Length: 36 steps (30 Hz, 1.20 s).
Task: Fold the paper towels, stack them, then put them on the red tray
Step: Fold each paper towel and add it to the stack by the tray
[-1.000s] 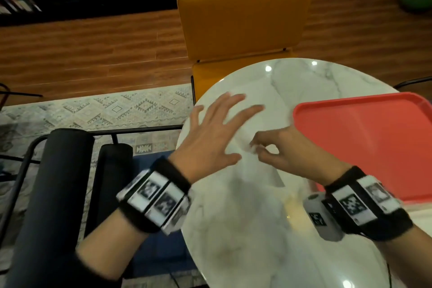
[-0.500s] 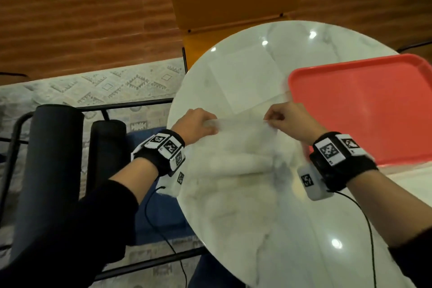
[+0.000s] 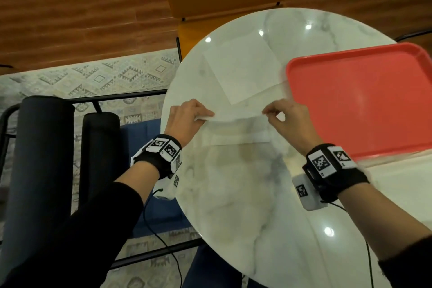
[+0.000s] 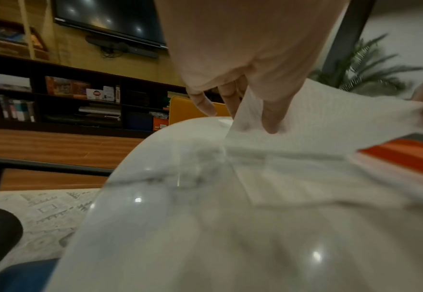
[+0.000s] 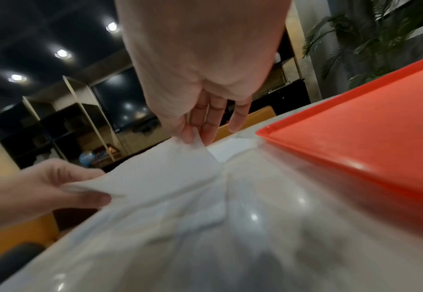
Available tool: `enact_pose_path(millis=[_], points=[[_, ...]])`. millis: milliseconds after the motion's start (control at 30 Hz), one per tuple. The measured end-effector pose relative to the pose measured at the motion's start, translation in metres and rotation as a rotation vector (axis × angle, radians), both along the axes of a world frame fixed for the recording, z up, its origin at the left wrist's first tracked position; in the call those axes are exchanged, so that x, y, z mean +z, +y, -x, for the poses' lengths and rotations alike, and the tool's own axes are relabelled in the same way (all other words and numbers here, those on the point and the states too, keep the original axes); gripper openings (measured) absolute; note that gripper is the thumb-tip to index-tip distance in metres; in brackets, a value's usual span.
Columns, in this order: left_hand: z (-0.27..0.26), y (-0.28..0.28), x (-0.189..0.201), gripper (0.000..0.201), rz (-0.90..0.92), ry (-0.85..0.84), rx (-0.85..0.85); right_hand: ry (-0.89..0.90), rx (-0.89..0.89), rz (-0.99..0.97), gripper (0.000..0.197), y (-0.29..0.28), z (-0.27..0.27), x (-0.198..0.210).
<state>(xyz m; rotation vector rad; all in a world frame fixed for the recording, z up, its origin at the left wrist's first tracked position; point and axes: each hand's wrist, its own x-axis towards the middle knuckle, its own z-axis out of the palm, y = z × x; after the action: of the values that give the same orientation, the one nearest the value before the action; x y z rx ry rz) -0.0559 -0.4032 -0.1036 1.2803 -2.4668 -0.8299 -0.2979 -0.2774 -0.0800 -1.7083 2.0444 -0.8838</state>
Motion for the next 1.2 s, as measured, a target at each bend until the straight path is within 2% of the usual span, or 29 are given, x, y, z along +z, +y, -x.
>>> enact_pose_path(millis=[167,267,333,467,567,667,733,900,967,1033,1100,1133,1200], points=[[-0.008,0.025,-0.004,0.049,0.059,-0.398,-0.217,0.109,0.056,-0.221,0.022,0.024,-0.009,-0.024],[-0.009,0.033,0.002,0.071,0.031,-0.378,-0.2,0.151,0.003,-0.203,0.038,0.023,-0.015,-0.021],[-0.001,0.036,0.001,0.078,0.029,-0.336,-0.168,0.177,-0.008,-0.189,0.043,0.012,-0.027,-0.02],[0.026,0.042,-0.014,0.064,0.041,-0.437,-0.193,0.242,0.183,-0.395,0.055,-0.018,-0.063,-0.029],[0.027,0.045,-0.034,0.066,0.008,-0.534,-0.175,0.281,0.257,-0.527,0.056,-0.026,-0.072,-0.043],[0.017,0.043,-0.042,0.075,0.007,-0.568,-0.169,0.322,0.166,-0.601,0.057,-0.018,-0.061,-0.052],[0.014,0.04,-0.04,0.07,-0.006,-0.579,-0.178,0.298,0.049,-0.621,0.058,-0.007,-0.052,-0.053],[0.023,0.03,-0.023,0.058,0.172,-0.479,-0.073,0.263,-0.015,-0.611,0.058,0.01,-0.047,-0.05],[0.032,0.024,-0.009,0.05,0.04,-0.482,-0.025,0.255,-0.038,-0.583,0.061,0.008,-0.048,-0.045],[0.042,0.02,0.006,0.039,-0.101,-0.464,-0.047,0.22,-0.061,-0.525,0.07,0.006,-0.048,-0.036],[0.049,0.025,0.024,0.028,-0.208,-0.34,-0.132,0.115,-0.074,-0.477,0.082,0.009,-0.044,-0.021],[0.053,0.031,0.036,0.021,-0.261,-0.252,-0.177,0.052,-0.084,-0.462,0.082,0.012,-0.04,-0.012],[0.061,0.043,0.064,0.01,-0.386,-0.079,-0.226,-0.036,-0.088,-0.453,0.062,0.024,-0.024,0.007]])
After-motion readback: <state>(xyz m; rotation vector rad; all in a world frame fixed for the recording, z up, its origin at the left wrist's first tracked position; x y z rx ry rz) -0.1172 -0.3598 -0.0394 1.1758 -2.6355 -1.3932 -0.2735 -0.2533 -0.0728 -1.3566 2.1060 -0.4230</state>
